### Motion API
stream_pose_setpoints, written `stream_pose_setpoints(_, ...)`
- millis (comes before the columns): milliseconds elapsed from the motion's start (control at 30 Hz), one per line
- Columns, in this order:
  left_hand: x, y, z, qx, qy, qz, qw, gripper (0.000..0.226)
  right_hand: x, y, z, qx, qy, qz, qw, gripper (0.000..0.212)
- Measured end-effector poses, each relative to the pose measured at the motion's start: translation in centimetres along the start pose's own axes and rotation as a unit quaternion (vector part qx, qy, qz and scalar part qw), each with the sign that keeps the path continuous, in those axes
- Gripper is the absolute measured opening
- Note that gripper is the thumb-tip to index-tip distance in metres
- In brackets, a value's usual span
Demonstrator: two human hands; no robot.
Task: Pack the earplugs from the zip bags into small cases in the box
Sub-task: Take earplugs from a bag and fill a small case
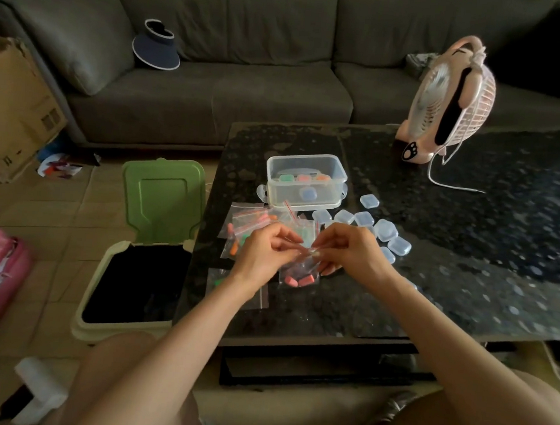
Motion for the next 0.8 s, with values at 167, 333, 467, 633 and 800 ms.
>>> stream_pose_setpoints(167, 0.0, -0.6, 0.0, -0.05, -0.001, 0.058, 0.997, 0.021, 0.0, -0.1, 0.1, -0.033, -0.012, 0.059, 0.998, 0.018)
stream_pose_setpoints(333, -0.1, -0.3, 0.2, -0.059, 0.017, 0.082, 0.995, 0.035, 0.5, -0.5, 0.1, -0.052, -0.059, 0.051, 0.996, 0.027)
stream_pose_setpoints(467, -0.2, -0.4, 0.4, -0.081, 0.005, 0.079, 0.994, 0.038, 1.3, -1.3, 0.3, -0.069, -0.093, 0.067, 0.991, 0.031)
stream_pose_setpoints(633, -0.4, -0.3, 0.3, -0.066, 0.009, 0.091, 0.994, 0.048, 1.2, -0.9, -0.2, -0.05, -0.092, 0.072, 0.992, 0.035)
stream_pose_setpoints(800, -0.3, -0.3, 0.3, -0.041, -0.013, 0.076, 0.996, 0.042, 1.0, -0.6, -0.2, -0.022, -0.099, 0.076, 0.992, 0.034)
Point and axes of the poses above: each hand's wrist, its own z-axis away from the middle knuckle, its own x-axis out of the palm, y = z × x, the point moved 5 cm from there along -z, towards the middle knuckle, and after that the axes turned 3 degrees about -z, right-handed, at the moved point
